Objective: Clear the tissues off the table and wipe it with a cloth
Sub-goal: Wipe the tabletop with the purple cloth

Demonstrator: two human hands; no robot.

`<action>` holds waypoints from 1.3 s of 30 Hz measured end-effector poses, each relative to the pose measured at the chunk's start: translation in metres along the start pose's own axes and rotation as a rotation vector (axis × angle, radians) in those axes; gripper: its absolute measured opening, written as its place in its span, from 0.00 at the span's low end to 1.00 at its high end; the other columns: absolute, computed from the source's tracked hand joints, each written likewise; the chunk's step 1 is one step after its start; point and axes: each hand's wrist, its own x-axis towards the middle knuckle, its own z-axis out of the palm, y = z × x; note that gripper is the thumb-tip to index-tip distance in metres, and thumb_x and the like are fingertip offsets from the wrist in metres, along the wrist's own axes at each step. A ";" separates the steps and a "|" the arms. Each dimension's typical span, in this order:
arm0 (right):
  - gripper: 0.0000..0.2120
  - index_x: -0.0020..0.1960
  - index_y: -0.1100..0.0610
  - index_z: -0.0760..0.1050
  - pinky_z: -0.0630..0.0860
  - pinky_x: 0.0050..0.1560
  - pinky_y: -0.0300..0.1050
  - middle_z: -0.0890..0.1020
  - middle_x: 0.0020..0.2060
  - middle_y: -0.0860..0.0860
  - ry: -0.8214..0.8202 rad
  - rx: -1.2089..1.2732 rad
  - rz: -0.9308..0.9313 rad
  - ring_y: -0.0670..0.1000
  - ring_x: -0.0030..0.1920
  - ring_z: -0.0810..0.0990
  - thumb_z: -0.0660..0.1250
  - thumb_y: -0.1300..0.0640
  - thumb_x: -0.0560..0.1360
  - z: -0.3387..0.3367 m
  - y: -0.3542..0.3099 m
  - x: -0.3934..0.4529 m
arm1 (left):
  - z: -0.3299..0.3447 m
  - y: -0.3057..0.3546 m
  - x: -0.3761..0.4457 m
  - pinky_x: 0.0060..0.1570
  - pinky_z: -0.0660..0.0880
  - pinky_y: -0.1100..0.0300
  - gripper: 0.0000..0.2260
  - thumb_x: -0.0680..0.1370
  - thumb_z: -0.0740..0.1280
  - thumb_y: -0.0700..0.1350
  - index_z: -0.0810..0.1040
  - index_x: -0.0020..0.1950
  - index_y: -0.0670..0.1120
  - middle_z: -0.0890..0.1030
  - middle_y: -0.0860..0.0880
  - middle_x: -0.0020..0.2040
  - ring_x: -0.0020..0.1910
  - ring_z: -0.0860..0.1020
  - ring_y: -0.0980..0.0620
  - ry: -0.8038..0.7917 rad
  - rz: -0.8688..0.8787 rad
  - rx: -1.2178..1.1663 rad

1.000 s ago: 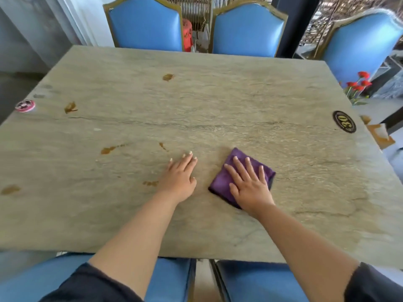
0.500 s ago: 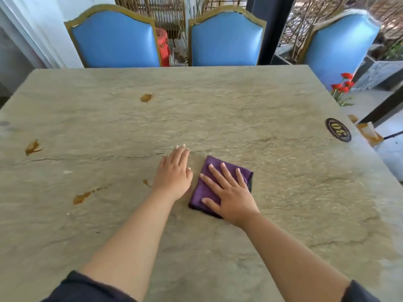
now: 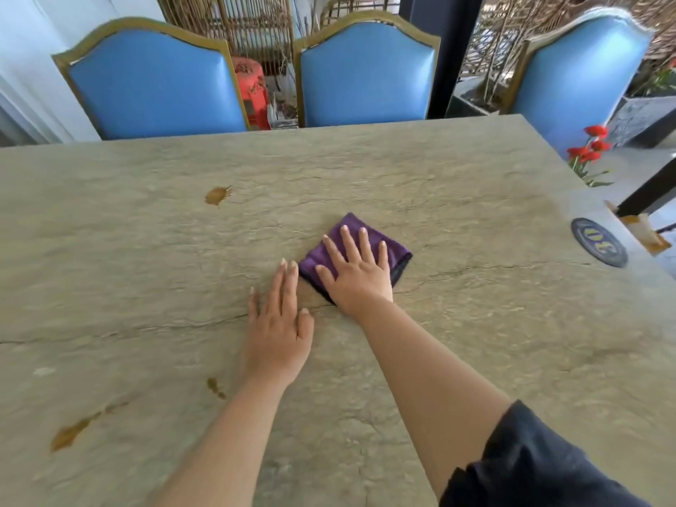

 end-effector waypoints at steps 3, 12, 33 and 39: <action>0.29 0.77 0.39 0.45 0.37 0.75 0.58 0.43 0.78 0.45 0.011 -0.030 -0.254 0.51 0.78 0.38 0.41 0.35 0.77 0.009 0.005 -0.045 | -0.003 -0.006 0.005 0.74 0.41 0.56 0.32 0.74 0.41 0.52 0.54 0.78 0.43 0.56 0.45 0.78 0.78 0.51 0.51 0.015 -0.041 -0.166; 0.31 0.78 0.43 0.41 0.35 0.74 0.60 0.39 0.78 0.47 0.031 0.065 0.370 0.53 0.77 0.35 0.42 0.35 0.78 0.022 -0.004 -0.146 | -0.071 -0.055 -0.043 0.73 0.52 0.60 0.21 0.81 0.51 0.44 0.66 0.73 0.44 0.63 0.47 0.75 0.74 0.60 0.50 -0.066 -0.002 -0.175; 0.26 0.77 0.41 0.41 0.33 0.73 0.61 0.38 0.78 0.48 -0.037 0.095 0.261 0.55 0.76 0.34 0.42 0.41 0.81 0.050 -0.164 -0.158 | -0.071 -0.143 -0.140 0.71 0.33 0.61 0.27 0.82 0.54 0.46 0.46 0.78 0.43 0.41 0.49 0.79 0.78 0.39 0.51 -0.192 0.091 -0.065; 0.24 0.76 0.37 0.42 0.36 0.75 0.58 0.41 0.78 0.45 -0.094 -0.039 -0.250 0.52 0.77 0.36 0.43 0.41 0.81 0.053 -0.172 -0.173 | -0.091 -0.150 -0.134 0.66 0.45 0.77 0.24 0.78 0.58 0.32 0.62 0.75 0.40 0.60 0.46 0.77 0.76 0.58 0.50 -0.067 -0.032 -0.393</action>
